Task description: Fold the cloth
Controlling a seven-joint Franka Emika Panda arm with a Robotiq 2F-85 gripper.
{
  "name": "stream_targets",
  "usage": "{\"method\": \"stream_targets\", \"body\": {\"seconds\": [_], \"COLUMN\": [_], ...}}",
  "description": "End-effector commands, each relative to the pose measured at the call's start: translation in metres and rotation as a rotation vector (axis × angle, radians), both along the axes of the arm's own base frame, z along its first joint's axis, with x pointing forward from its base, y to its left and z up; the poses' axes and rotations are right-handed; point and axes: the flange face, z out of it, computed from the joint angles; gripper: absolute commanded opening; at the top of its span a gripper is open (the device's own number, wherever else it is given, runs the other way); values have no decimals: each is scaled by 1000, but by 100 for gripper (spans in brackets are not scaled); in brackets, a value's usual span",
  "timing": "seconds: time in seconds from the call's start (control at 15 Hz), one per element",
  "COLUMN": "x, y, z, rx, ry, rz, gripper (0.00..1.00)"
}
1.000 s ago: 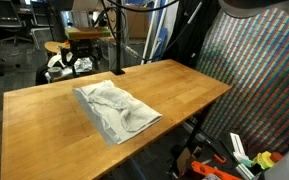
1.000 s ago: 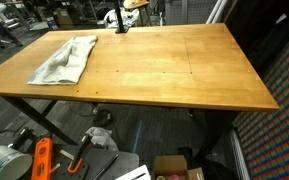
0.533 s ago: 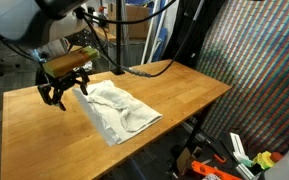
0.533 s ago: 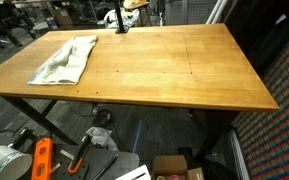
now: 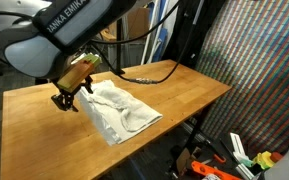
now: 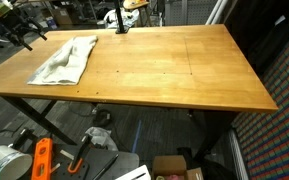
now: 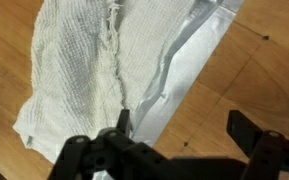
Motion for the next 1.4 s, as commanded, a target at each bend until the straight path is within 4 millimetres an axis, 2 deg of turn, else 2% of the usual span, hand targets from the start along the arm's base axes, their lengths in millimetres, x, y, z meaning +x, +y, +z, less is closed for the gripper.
{"method": "stream_targets", "body": {"seconds": [0.0, 0.33, 0.67, 0.73, 0.87, 1.13, 1.33], "x": [30, 68, 97, 100, 105, 109, 110], "y": [-20, -47, -71, -75, -79, -82, -84], "z": [3, -5, -21, -24, -31, -43, -45], "rx": [68, 196, 249, 246, 245, 244, 250], "ry": [1, -21, -42, -43, -47, -39, -32], "rz": [-27, -141, -219, -226, -237, -242, -245], "gripper": [100, 100, 100, 86, 66, 35, 12]}}
